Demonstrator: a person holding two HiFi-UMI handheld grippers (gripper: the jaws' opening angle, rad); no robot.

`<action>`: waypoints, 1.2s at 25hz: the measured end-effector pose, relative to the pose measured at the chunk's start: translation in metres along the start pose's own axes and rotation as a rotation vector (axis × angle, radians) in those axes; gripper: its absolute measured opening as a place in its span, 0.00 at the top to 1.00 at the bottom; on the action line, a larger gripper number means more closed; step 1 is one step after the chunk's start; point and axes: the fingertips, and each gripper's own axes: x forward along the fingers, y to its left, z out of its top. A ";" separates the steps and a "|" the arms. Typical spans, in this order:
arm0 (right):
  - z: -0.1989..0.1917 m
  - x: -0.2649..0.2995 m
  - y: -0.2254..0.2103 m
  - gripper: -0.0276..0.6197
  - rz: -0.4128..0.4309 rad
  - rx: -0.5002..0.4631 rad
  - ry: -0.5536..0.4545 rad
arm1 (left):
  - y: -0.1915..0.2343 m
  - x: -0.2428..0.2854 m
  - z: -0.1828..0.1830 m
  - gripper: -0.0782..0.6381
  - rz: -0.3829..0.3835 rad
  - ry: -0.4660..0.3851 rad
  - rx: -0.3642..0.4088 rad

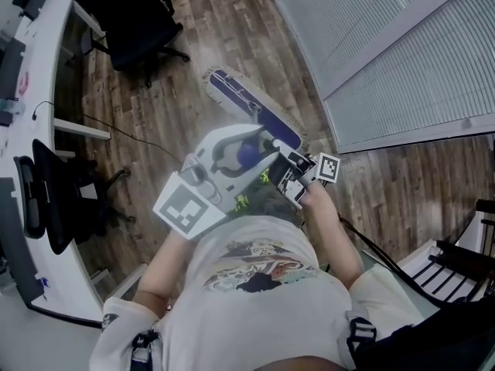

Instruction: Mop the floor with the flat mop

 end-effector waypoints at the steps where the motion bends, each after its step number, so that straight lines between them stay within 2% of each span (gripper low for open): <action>1: -0.004 0.003 -0.007 0.60 0.049 0.118 -0.033 | -0.006 -0.003 -0.004 0.73 -0.015 0.015 0.006; 3: -0.012 0.008 -0.023 0.60 0.088 0.263 -0.076 | -0.017 -0.009 -0.009 0.73 -0.039 0.037 0.017; 6: -0.024 0.020 -0.044 0.60 0.096 0.361 -0.106 | -0.029 -0.022 -0.015 0.73 -0.063 0.058 0.026; 9: -0.026 0.028 -0.056 0.60 0.089 0.393 -0.135 | -0.037 -0.033 -0.020 0.73 -0.083 0.077 0.030; 14: -0.023 0.034 -0.066 0.61 0.078 0.418 -0.118 | -0.034 -0.035 -0.020 0.73 -0.082 0.072 0.022; 16: -0.018 0.033 -0.067 0.61 0.082 0.471 -0.137 | -0.034 -0.031 -0.020 0.73 -0.102 0.066 0.013; 19: -0.018 0.031 -0.076 0.61 0.084 0.563 -0.175 | -0.045 -0.033 -0.021 0.72 -0.174 0.059 0.005; 22: -0.017 0.039 -0.086 0.61 0.065 0.541 -0.165 | -0.058 -0.033 -0.023 0.72 -0.226 0.063 0.016; 25: -0.012 0.048 -0.086 0.61 0.022 0.521 -0.119 | -0.049 -0.030 -0.021 0.72 -0.181 0.055 0.004; 28: -0.016 0.051 -0.088 0.61 -0.088 0.489 0.021 | -0.045 -0.031 -0.020 0.71 -0.172 0.062 -0.024; 30: -0.024 0.054 -0.088 0.60 -0.152 0.454 0.121 | -0.045 -0.037 -0.015 0.70 -0.157 0.027 -0.067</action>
